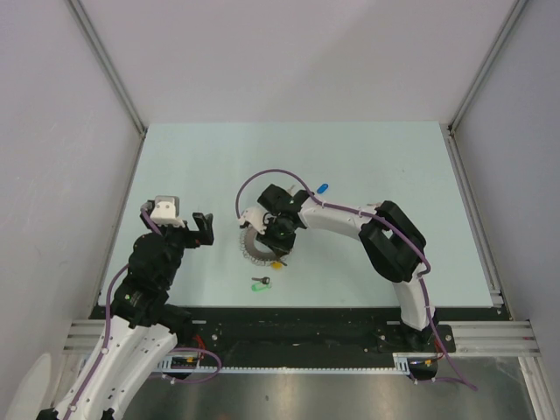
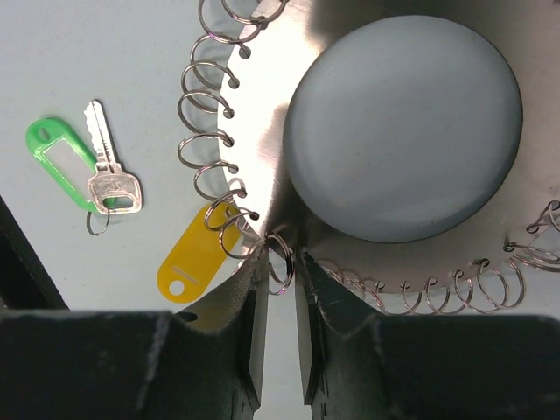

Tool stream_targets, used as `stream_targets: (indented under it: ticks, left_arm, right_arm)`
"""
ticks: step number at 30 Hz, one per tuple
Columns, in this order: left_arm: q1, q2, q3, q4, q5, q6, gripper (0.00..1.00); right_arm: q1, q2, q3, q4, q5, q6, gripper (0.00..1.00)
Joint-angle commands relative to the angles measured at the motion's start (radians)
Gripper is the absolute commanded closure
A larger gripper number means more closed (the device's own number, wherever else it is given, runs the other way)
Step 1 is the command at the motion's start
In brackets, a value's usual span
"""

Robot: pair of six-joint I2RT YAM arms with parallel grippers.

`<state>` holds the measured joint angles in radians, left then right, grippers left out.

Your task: Put the keys on the keyring

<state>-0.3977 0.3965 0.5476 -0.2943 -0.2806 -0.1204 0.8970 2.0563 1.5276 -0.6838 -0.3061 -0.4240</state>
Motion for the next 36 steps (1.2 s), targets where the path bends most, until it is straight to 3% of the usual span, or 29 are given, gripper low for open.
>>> stream_targets:
  ticks: [1,12,16,20,31,36]
  left_arm:
    - [-0.006,-0.004,-0.006,0.037,0.018,0.018,0.00]
    - [-0.006,-0.005,-0.008,0.037,0.020,0.019,0.00]
    - [-0.006,-0.008,-0.006,0.038,0.021,0.019,0.00]
    - [-0.006,-0.007,-0.008,0.037,0.023,0.019,0.00]
    - [-0.006,-0.007,0.000,0.049,0.063,0.027,0.00]
    - [-0.006,-0.022,-0.001,0.083,0.161,0.033,0.00]
  right_arm:
    - [0.000,0.007,0.049,-0.014,-0.034,-0.025,0.78]
    - [0.006,0.036,0.075,-0.037,-0.045,-0.038,0.79]
    - [0.006,0.038,0.077,-0.045,-0.042,-0.038,0.85]
    - [0.006,0.019,0.075,-0.043,-0.031,-0.035,1.00]
    - [0.028,-0.238,-0.033,0.081,0.102,-0.012,1.00]
    - [0.063,-0.372,-0.105,0.190,0.226,0.008,1.00]
